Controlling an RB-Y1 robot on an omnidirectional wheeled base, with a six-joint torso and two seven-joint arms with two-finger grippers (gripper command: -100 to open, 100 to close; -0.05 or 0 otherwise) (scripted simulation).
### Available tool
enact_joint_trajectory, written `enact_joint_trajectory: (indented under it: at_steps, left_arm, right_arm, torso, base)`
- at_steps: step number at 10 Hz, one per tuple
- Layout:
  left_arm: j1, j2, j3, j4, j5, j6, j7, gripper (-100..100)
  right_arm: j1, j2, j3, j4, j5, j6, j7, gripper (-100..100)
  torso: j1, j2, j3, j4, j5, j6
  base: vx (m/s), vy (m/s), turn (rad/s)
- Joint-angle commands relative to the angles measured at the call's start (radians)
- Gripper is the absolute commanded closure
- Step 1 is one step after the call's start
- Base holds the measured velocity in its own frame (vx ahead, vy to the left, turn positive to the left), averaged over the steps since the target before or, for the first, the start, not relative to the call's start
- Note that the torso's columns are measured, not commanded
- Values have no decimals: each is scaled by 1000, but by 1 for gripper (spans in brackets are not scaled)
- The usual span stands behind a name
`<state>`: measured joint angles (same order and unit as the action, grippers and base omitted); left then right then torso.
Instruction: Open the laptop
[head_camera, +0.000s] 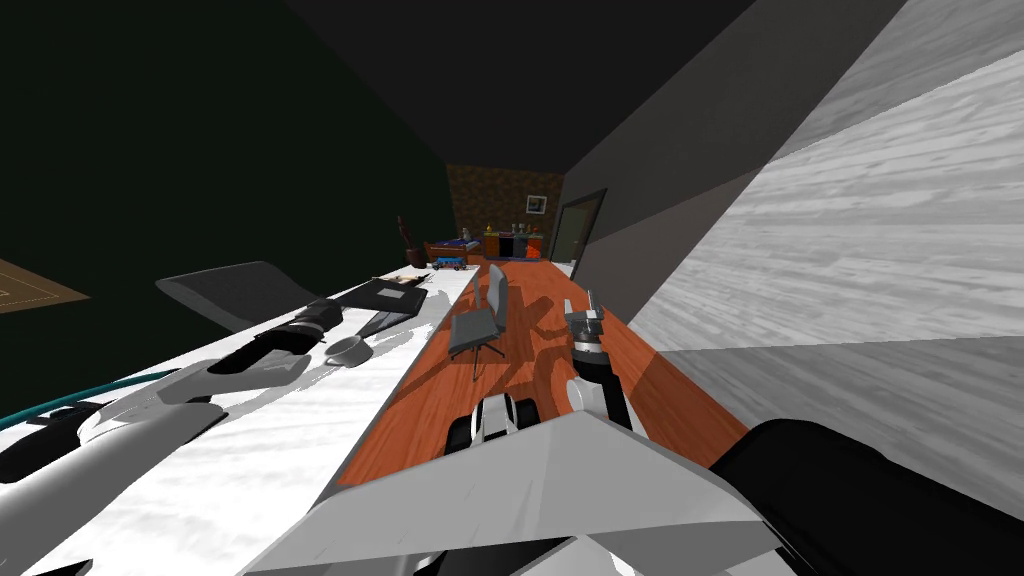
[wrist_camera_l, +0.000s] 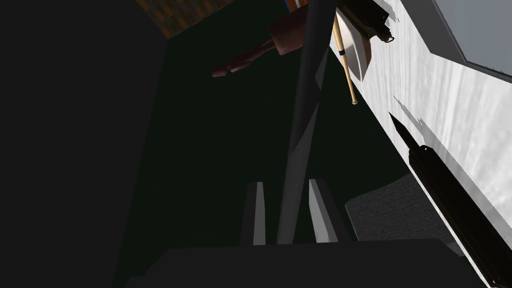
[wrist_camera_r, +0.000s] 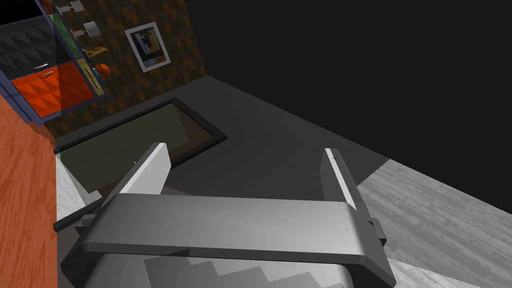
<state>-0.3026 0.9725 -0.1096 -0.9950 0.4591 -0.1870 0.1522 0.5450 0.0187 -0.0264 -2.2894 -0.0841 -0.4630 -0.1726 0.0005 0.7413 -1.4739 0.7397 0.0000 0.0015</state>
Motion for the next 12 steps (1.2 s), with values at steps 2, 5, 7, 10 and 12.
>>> enact_joint_trajectory:
  at_steps: [2, 5, 7, 10, 12]
  left_arm:
    - [51, 27, 17, 15, -90, -73, 98, 100]
    - [51, 27, 17, 15, -90, -73, 178, 100]
    - [103, 57, 32, 33, -167, -146, 242, 100]
    - [103, 57, 32, 33, -180, -146, 331, 100]
    - [154, 87, 47, 50, -255, -220, 392, 100]
  right_arm:
    - [0, 0, 0, 0, 0, 0, 0, 0]
    - [0, 0, 0, 0, 0, 0, 0, 0]
    - [0, 0, 0, 0, 0, 0, 0, 0]
    - [0, 0, 0, 0, 0, 0, 0, 0]
    - [0, 0, 0, 0, 0, 0, 0, 0]
  torso:
    - [-2, -6, -4, -1, -2, -1]
    - [0, 0, 0, 0, 0, 0]
    - [-3, -5, -3, -1, -1, -6]
    - [-1, 0, 0, 0, -1, 1]
    - [-3, -3, -2, -1, -1, -5]
  base:
    - [102, -42, 68]
    - [-7, 5, -16]
    - [112, -55, 92]
    - [32, -6, -10]
    - [108, -65, 82]
